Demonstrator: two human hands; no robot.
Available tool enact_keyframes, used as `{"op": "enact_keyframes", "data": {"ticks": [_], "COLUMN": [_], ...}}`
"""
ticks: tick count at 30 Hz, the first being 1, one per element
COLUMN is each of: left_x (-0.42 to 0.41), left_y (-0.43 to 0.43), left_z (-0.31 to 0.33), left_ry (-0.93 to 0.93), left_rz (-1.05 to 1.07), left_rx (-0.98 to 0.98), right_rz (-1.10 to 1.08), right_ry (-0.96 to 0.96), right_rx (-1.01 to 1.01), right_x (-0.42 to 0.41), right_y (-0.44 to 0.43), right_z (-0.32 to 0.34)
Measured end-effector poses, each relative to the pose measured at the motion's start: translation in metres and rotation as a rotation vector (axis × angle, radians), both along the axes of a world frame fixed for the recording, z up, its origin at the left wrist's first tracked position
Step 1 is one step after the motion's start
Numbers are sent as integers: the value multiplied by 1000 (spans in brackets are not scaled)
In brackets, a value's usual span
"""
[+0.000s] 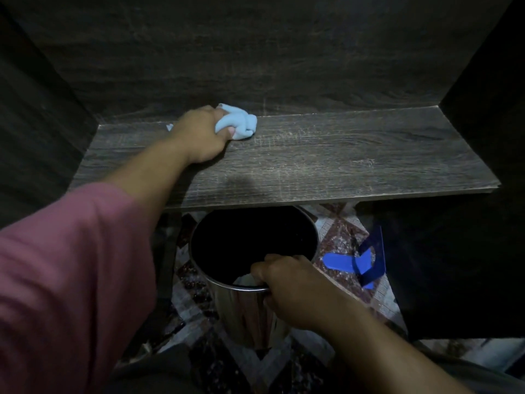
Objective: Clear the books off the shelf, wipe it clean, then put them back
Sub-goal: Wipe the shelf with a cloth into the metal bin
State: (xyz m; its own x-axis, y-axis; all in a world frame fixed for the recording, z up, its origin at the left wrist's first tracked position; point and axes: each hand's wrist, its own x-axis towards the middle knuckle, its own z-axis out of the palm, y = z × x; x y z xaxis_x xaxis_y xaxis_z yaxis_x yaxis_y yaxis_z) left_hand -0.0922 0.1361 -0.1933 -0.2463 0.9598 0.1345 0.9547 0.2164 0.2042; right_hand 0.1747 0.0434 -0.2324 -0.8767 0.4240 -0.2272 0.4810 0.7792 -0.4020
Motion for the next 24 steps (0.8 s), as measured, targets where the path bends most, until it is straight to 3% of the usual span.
{"op": "enact_keyframes", "data": {"ticks": [8, 17, 24], "left_x": [42, 72, 31], "left_y": [-76, -143, -107], "left_z": [-7, -3, 7], "left_ry": [-113, -273, -113], "left_rz": [-157, -189, 115], "left_rx": [44, 108, 420], "right_rz": [8, 19, 24], "right_ry": [2, -50, -51], "right_rx": [-1, 27, 50], "right_x": [0, 4, 5], "right_y": [-5, -7, -9], "right_z": [4, 12, 14]}}
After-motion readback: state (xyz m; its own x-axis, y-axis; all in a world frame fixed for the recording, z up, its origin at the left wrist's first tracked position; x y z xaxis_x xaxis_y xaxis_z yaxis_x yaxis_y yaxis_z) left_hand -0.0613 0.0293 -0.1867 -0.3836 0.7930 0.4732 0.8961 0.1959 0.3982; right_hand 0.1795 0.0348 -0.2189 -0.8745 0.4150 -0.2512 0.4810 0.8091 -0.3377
